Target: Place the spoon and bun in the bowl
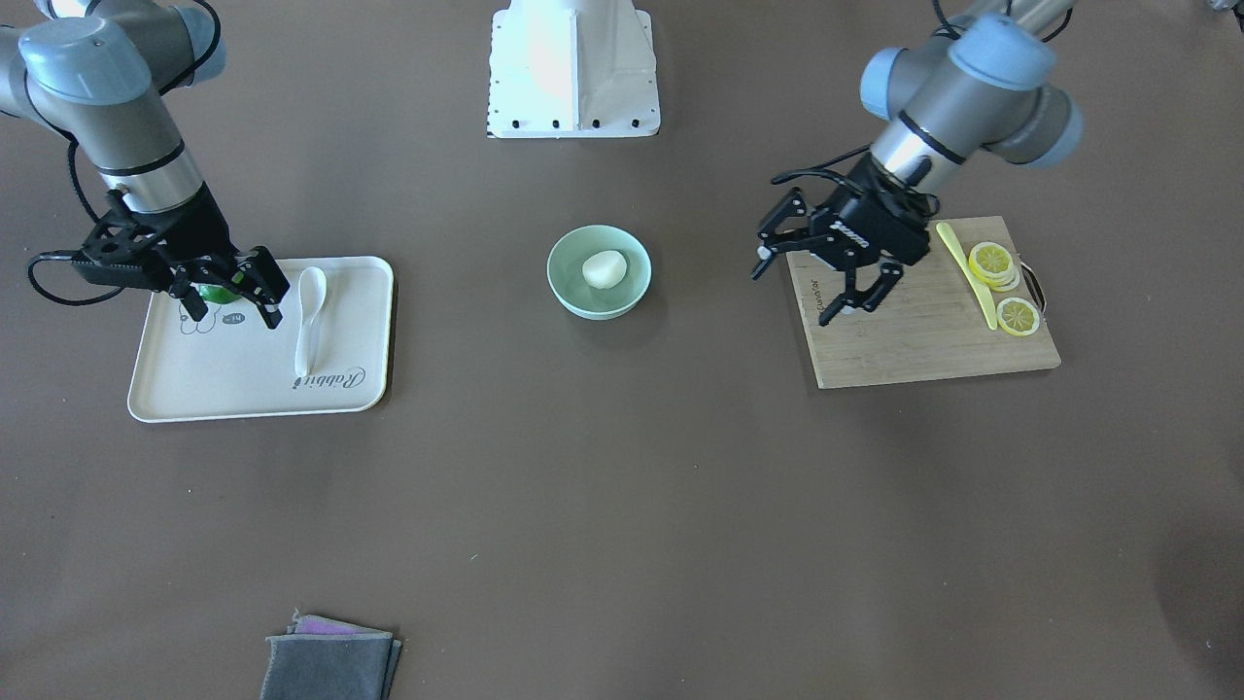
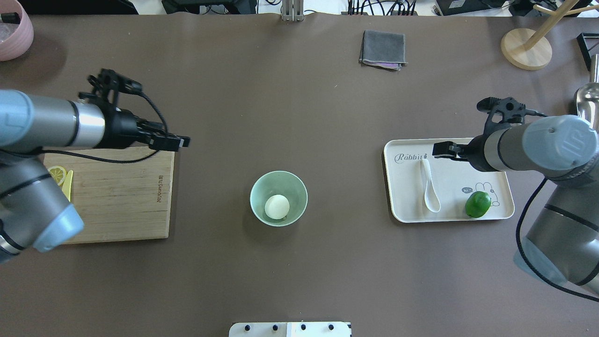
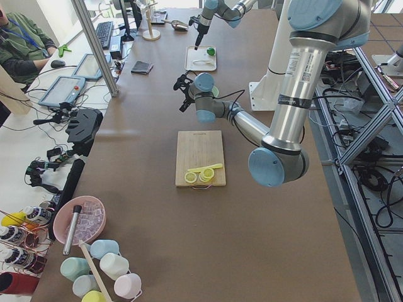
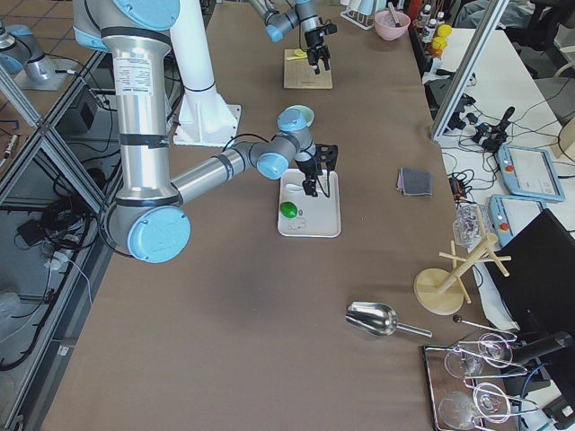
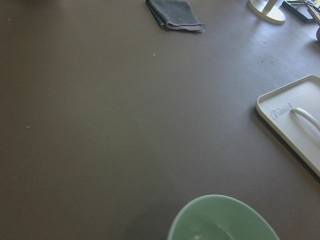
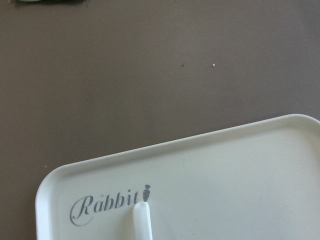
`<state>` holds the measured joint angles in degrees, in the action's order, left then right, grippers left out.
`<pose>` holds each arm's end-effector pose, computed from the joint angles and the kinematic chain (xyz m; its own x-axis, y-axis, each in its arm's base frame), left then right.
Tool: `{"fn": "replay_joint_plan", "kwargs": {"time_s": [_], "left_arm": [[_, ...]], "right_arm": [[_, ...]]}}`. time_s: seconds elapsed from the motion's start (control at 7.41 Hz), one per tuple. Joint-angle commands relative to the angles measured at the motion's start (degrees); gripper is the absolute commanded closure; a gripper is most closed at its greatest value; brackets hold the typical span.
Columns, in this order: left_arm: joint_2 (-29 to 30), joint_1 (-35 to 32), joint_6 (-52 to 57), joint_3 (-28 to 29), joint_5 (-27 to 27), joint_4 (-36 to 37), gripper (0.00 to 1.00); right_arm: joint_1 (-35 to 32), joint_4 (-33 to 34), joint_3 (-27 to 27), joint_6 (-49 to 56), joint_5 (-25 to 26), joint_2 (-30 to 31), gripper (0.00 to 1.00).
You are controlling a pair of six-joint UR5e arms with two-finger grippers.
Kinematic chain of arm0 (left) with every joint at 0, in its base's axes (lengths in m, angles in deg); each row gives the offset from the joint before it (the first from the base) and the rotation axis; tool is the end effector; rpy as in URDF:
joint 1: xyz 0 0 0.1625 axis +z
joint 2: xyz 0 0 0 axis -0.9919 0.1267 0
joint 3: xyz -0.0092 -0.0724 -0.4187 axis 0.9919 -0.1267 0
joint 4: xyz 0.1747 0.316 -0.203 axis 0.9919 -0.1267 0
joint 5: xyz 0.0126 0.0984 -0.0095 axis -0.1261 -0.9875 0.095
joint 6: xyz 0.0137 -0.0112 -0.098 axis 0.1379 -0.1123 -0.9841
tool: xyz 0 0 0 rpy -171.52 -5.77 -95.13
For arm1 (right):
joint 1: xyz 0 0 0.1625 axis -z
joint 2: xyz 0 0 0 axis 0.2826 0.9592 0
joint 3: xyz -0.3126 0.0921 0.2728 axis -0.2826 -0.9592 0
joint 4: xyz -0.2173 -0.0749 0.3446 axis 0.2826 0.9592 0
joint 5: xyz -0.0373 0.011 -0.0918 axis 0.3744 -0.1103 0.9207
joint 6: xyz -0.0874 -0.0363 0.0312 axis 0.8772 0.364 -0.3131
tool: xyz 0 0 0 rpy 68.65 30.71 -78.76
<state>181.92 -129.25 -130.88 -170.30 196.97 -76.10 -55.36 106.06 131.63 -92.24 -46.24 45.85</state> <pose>0.3204 -0.4692 0.3522 0.4004 0.5353 -0.7437 0.1108 0.7774 0.6192 -0.3377 -0.4230 0.4196 0.6577 0.1802 0.7314 -0.3574 0.9294 0.0923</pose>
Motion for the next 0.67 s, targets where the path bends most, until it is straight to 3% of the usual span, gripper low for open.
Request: {"fn": "replay_joint_plan", "kwargs": {"time_s": [0.0, 0.27, 0.54], "left_arm": [[-7.4, -12.2, 15.7, 1.5, 9.7, 0.1, 0.03], [-8.4, -12.6, 17.4, 2.8, 9.4, -0.8, 0.03], [-8.6, -12.6, 17.4, 3.0, 9.5, -0.9, 0.03]], "right_arm": [[4.8, 2.9, -1.6, 0.4, 4.3, -2.3, 0.11], [5.5, 2.1, -4.2, 0.5, 5.1, -2.4, 0.30], [6.0, 2.1, -6.3, 0.5, 5.2, -4.0, 0.39]]}}
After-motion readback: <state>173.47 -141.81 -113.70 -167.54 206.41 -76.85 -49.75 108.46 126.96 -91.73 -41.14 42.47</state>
